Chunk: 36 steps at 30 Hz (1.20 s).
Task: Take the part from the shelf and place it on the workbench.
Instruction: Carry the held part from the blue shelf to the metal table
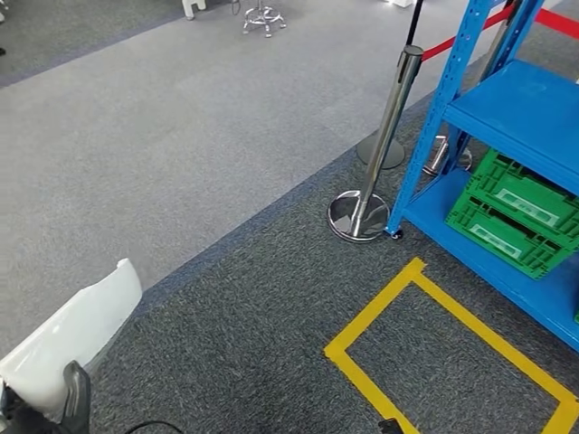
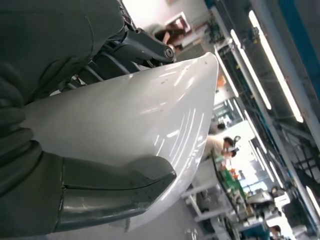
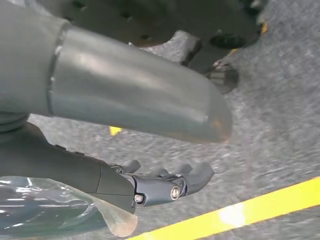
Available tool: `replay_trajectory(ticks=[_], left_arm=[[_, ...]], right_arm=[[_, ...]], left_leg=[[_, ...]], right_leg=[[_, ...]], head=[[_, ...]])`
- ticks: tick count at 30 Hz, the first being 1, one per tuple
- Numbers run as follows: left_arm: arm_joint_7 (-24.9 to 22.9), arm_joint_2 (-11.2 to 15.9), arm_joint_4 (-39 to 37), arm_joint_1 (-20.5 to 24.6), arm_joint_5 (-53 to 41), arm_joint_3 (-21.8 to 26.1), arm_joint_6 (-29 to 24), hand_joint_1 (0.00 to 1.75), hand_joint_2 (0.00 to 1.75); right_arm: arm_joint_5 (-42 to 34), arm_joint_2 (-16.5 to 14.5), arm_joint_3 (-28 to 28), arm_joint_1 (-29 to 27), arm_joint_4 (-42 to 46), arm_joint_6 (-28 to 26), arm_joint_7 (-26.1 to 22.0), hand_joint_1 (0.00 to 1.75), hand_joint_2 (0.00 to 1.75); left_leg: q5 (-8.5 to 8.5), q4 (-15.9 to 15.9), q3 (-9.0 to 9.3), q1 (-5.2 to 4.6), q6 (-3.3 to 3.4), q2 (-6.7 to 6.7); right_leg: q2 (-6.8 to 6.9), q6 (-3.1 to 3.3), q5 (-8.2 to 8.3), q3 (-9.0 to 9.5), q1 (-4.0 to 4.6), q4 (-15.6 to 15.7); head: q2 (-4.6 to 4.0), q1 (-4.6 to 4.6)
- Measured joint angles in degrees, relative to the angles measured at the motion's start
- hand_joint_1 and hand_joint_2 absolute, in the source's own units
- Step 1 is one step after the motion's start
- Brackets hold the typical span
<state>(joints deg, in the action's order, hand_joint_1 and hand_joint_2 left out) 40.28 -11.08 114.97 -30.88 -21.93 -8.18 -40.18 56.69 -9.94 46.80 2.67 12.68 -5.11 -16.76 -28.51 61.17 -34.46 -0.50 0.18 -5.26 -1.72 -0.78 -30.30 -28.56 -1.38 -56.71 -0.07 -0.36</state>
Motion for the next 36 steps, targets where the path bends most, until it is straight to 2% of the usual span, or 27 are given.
replay_trajectory(ticks=[1,2,3,4,5,6,7,8,9,10,11,12,15,20,22,23,24,26,27,29,30,31,33,34,35,36], left_arm=[[0.00,0.00,0.05,0.06,-0.01,0.05,0.00,1.75,1.75],[0.00,0.00,0.09,0.12,-0.04,0.09,0.00,1.75,1.75],[0.00,0.00,0.09,0.13,-0.08,0.14,0.01,1.75,1.75],[0.00,-0.01,0.09,0.05,-0.11,0.20,0.01,1.75,1.75],[0.00,-0.01,0.09,-0.05,-0.15,0.27,0.01,1.75,1.75],[0.00,-0.01,0.09,-0.12,-0.16,0.33,0.01,1.75,1.75],[0.00,-0.01,0.11,-0.15,-0.19,0.38,0.01,1.75,1.75],[-0.01,-0.01,0.14,-0.13,-0.22,0.40,0.01,1.75,1.75],[-0.01,-0.03,0.21,-0.09,-0.27,0.41,0.02,1.75,1.75],[-0.01,-0.05,0.29,-0.08,-0.32,0.42,0.02,1.75,1.75],[-0.01,-0.08,0.36,-0.12,-0.39,0.45,0.02,1.75,1.75],[0.00,-0.12,0.42,-0.20,-0.49,0.49,0.01,1.75,1.75],[0.00,-0.18,0.46,-0.38,-0.69,0.60,0.01,1.75,1.75],[0.00,-0.19,0.47,-0.39,-0.70,0.60,0.01,1.75,1.75],[0.00,-0.37,0.61,-0.38,-0.88,0.57,0.01,1.75,1.75],[0.00,-0.51,0.69,-0.34,-0.98,0.57,0.01,1.75,1.75],[0.00,-0.67,0.76,-0.29,-1.08,0.56,0.01,1.75,1.75],[0.00,-0.80,0.77,-0.15,-1.12,0.57,0.01,1.75,1.75],[0.00,-0.83,0.78,-0.15,-1.13,0.57,0.01,1.75,1.75],[0.00,-0.84,0.79,-0.27,-1.15,0.59,0.01,1.75,1.75],[0.00,-0.84,0.81,-0.36,-1.16,0.60,0.01,1.75,1.75],[0.00,-0.83,0.84,-0.38,-1.18,0.61,0.01,1.75,1.75],[0.00,-0.82,0.89,-0.25,-1.21,0.62,0.01,1.75,1.75],[0.00,-0.81,0.90,-0.17,-1.21,0.62,0.01,1.75,1.75],[0.00,-0.80,0.90,-0.16,-1.20,0.63,0.01,1.75,1.75],[0.00,-0.80,0.90,-0.22,-1.18,0.65,0.01,1.75,1.75]], right_arm=[[0.02,-0.02,0.00,-0.04,0.02,0.02,-0.02,0.00,0.00],[0.04,-0.02,0.00,-0.12,0.02,0.04,-0.01,0.00,0.00],[0.09,-0.02,0.01,-0.24,0.02,0.05,0.01,0.00,0.00],[0.14,-0.01,0.01,-0.34,0.02,0.03,0.03,0.00,0.00],[0.21,-0.01,0.01,-0.36,0.02,0.02,0.04,0.00,0.00],[0.29,-0.03,0.01,-0.34,0.02,0.01,0.04,0.00,0.00],[0.34,-0.06,0.00,-0.29,0.02,0.01,0.04,0.00,0.00],[0.39,-0.09,0.00,-0.25,0.02,0.02,0.03,0.00,0.00],[0.44,-0.12,0.00,-0.23,0.02,0.02,0.03,0.00,0.00],[0.49,-0.13,0.00,-0.18,0.02,0.02,0.02,0.00,0.00],[0.53,-0.14,0.00,-0.09,0.02,0.02,0.02,0.00,0.00],[0.57,-0.15,0.00,0.03,0.02,0.02,0.02,0.00,0.00],[0.62,-0.18,0.00,0.24,0.02,0.02,0.02,0.00,0.00],[0.63,-0.19,0.00,0.26,0.02,0.02,0.02,0.00,0.00],[0.68,-0.22,0.00,0.31,0.02,0.02,-0.02,0.00,0.00],[0.71,-0.24,0.00,0.20,0.02,0.03,-0.01,0.00,0.00],[0.73,-0.24,0.00,0.07,0.02,0.04,-0.01,0.00,0.00],[0.73,-0.24,0.00,-0.20,0.02,0.05,0.03,0.00,0.00],[0.74,-0.23,0.00,-0.21,0.02,0.05,0.03,0.00,0.00],[0.73,-0.23,0.02,-0.15,0.02,0.02,0.04,0.00,0.00],[0.74,-0.24,0.03,-0.10,0.02,-0.01,0.02,0.00,0.00],[0.78,-0.25,0.04,-0.07,0.03,-0.02,0.00,0.00,0.00],[0.90,-0.27,0.04,-0.17,0.04,0.00,-0.04,0.00,0.00],[0.96,-0.27,0.04,-0.27,0.04,0.01,-0.04,0.00,0.00],[1.00,-0.26,0.04,-0.36,0.04,0.02,-0.03,0.00,0.00],[1.05,-0.26,0.04,-0.39,0.04,0.02,-0.03,0.00,0.00]], left_leg=[[-1.68,3.13,-1.42,0.05,-0.33,2.06],[-3.47,7.09,-3.30,0.19,-0.65,3.51],[-4.79,10.69,-5.05,0.39,-0.90,4.24],[-5.18,12.85,-6.12,0.57,-1.06,4.55],[-4.44,12.87,-6.15,0.71,-1.14,4.72],[-2.73,10.52,-4.98,0.79,-1.12,4.98],[-0.60,6.61,-2.96,0.79,-0.98,5.71],[0.72,2.62,-0.86,0.55,-0.75,6.99],[1.47,-0.45,0.75,0.30,-0.41,8.06],[1.55,-2.22,1.65,0.03,-0.07,8.82],[1.15,-2.70,1.81,-0.23,0.25,8.93],[1.20,-2.85,1.71,-0.28,0.58,8.30],[1.28,-3.08,1.56,-0.35,1.02,7.35],[1.32,-3.16,1.59,-0.32,1.08,7.26],[1.68,-3.52,1.77,-0.01,1.64,6.53],[1.83,-3.67,1.85,0.09,1.99,5.51],[1.89,-3.70,1.97,0.19,2.20,3.59],[1.66,-3.26,1.83,0.09,1.84,-0.26],[1.63,-3.11,1.72,0.15,1.39,-1.73],[1.77,-3.03,1.35,0.33,0.64,-2.72],[1.50,-2.60,1.12,0.31,0.33,-1.94],[0.63,-1.27,0.49,0.27,0.03,-0.45],[-2.87,4.95,-2.37,0.34,-0.58,3.19],[-4.72,8.98,-4.31,0.53,-0.88,4.04],[-5.87,12.21,-5.88,0.77,-1.14,4.37],[-5.95,13.65,-6.58,1.00,-1.34,4.52]], right_leg=[[0.89,0.20,-0.03,0.14,0.05,0.05],[1.82,0.35,-0.14,0.22,0.12,0.06],[2.82,0.43,-0.27,0.30,0.19,0.05],[3.76,0.44,-0.41,0.40,0.23,0.04],[4.64,0.39,-0.57,0.54,0.24,0.04],[5.40,0.28,-0.75,0.72,0.24,0.04],[6.07,0.11,-0.96,0.92,0.24,0.04],[6.71,-0.15,-1.22,1.08,0.32,0.07],[7.31,-0.45,-1.50,1.21,0.43,0.09],[7.90,-0.74,-1.74,1.31,0.53,0.14],[8.49,-1.02,-1.89,1.47,0.63,0.27],[9.08,-1.25,-1.96,1.91,0.66,0.43],[9.98,-1.58,-1.97,2.97,0.69,0.80],[10.04,-1.63,-2.00,2.97,0.69,0.81],[6.78,-1.84,-3.65,1.75,0.53,-1.46],[4.71,-1.95,-5.64,-0.97,0.46,-6.39],[1.28,-1.87,-5.02,-2.29,0.30,-7.08],[-2.10,-1.48,-2.39,-3.40,0.11,-5.41],[-3.16,-1.15,0.07,-1.77,0.08,-0.86],[-2.02,-0.56,0.14,-1.23,0.18,-0.45],[-1.30,-0.18,0.31,-0.93,0.13,-0.26],[-0.53,0.15,0.46,-0.70,0.07,-0.04],[1.21,0.55,0.46,-0.44,0.11,0.19],[2.19,0.64,0.35,-0.38,0.17,0.18],[3.17,0.65,0.23,-0.35,0.20,0.18],[4.07,0.60,0.10,-0.35,0.21,0.17]], head=[[0.00,-0.24],[0.00,-0.45],[0.00,-0.47],[0.00,-0.48],[0.00,-0.48],[0.00,-0.49],[0.00,-0.50],[0.00,-0.49],[0.00,-0.51],[0.00,-0.47],[0.00,-0.44],[0.00,-0.44],[0.00,-0.45],[0.00,-0.45],[0.00,-0.10],[0.00,0.11],[0.00,0.33],[0.00,0.37],[0.00,0.38],[0.00,0.39],[0.00,0.37],[0.00,0.22],[0.00,-0.03],[0.00,-0.11],[0.00,-0.09],[0.00,-0.09]])
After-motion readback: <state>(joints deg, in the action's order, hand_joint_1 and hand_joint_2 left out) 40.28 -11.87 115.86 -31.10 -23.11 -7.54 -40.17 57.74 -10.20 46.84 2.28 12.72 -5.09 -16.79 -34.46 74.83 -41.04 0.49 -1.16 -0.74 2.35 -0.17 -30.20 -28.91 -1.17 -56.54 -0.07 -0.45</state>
